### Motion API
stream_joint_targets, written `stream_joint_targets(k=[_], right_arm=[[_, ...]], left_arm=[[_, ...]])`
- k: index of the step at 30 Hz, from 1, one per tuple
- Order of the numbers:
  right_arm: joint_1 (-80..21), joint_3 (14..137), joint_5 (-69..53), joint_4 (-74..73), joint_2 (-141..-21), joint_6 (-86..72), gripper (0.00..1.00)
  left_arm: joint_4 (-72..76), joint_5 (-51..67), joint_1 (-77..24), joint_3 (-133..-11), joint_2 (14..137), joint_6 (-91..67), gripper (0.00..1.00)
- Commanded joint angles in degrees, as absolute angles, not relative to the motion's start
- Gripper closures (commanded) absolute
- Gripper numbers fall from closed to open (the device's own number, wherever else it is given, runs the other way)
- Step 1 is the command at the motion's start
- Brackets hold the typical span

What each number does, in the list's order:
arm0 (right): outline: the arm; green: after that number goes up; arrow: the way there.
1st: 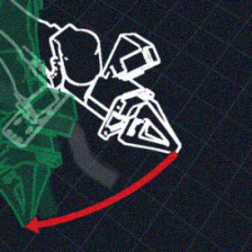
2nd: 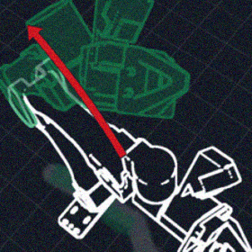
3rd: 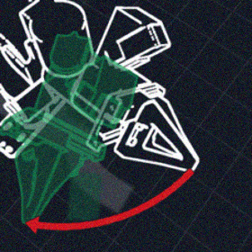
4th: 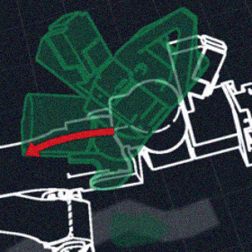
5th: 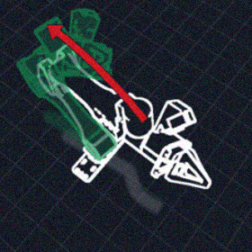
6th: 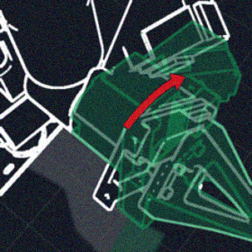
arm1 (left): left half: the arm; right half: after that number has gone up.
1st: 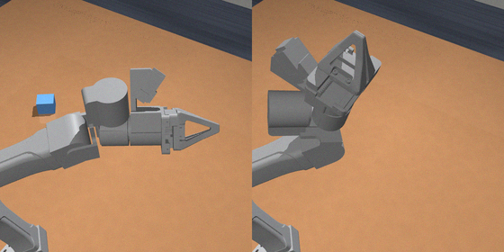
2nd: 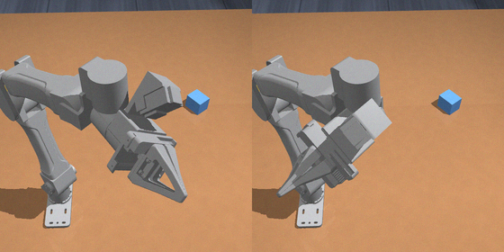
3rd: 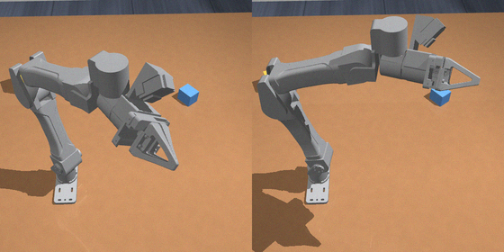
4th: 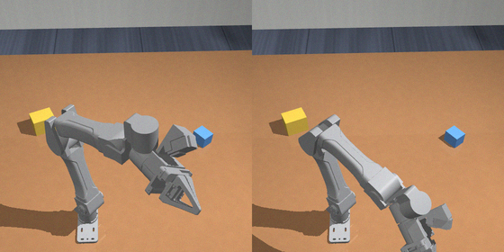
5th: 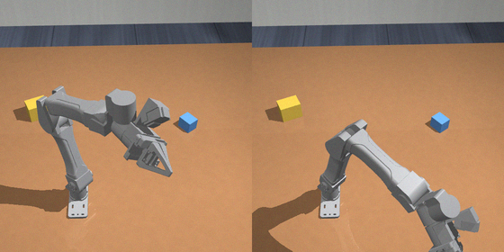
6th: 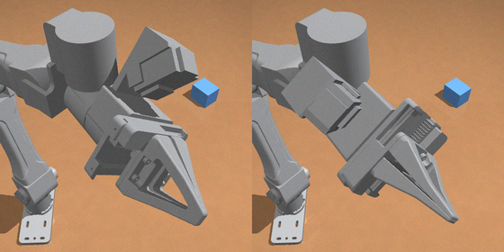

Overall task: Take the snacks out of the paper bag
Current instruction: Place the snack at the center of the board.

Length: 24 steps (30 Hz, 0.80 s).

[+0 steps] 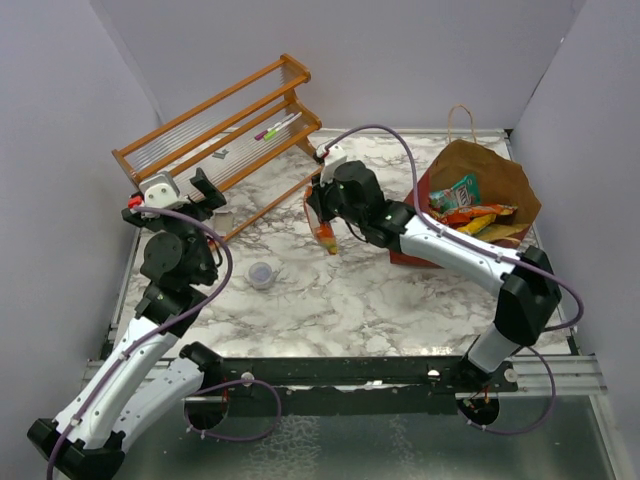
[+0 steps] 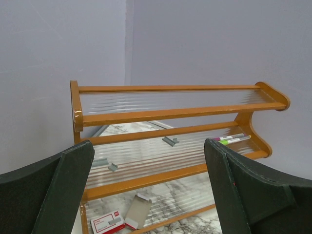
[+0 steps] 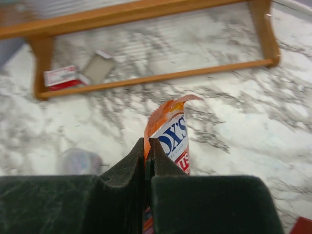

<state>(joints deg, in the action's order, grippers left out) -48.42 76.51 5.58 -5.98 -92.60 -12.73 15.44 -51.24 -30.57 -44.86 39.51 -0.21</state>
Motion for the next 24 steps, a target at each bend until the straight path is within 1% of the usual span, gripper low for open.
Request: stream_joint_targets(k=[1, 4, 9, 13, 16, 18, 19, 20, 22, 23, 24], right_arm=[[-48.5, 82.4, 21.6, -7.0, -96.8, -6.2, 0.99], [-48.5, 84.4, 26.7, -6.1, -100.9, -2.0, 0.99], [-48.5, 89.5, 39.7, -7.3, -108.2, 5.7, 0.99], [-48.6, 92.2, 39.7, -6.2, -112.9, 8.8, 0.98], [-49.8, 98.3, 35.3, -9.0, -120.0, 5.8, 0.94], [-51.0, 106.3, 30.2, -13.3, -125.6, 2.0, 0.86], [-51.2, 110.1, 27.7, -14.4, -128.1, -0.5, 0.79], [-51.2, 113.5, 22.1, -16.5, -130.0, -3.1, 0.72], [-51.2, 118.0, 17.2, -18.0, -132.1, -7.0, 0.53], [-51.2, 119.3, 15.8, -18.8, -132.1, -8.3, 0.46], [-51.2, 119.2, 15.0, -19.2, -131.7, -9.0, 0.43]], left_arm=[[17.4, -53.3, -30.0, -44.5, 39.8, 0.2, 0.01], [16.9, -52.6, -29.6, -44.6, 39.1, -0.4, 0.01], [17.1, -52.5, -29.2, -44.1, 37.9, -0.4, 0.01], [16.4, -51.8, -28.9, -44.4, 37.8, -1.2, 0.01], [15.6, -50.9, -28.4, -44.6, 37.9, -2.3, 0.01], [15.3, -50.6, -28.0, -44.7, 37.8, -2.7, 0.01], [15.3, -50.6, -27.9, -44.6, 37.9, -2.7, 0.01], [15.4, -50.8, -27.8, -44.5, 37.9, -2.6, 0.01], [16.0, -51.1, -27.8, -44.2, 38.3, -2.0, 0.01], [16.1, -51.3, -27.8, -44.2, 38.5, -1.7, 0.01], [16.2, -51.4, -27.8, -44.1, 38.8, -1.5, 0.01]])
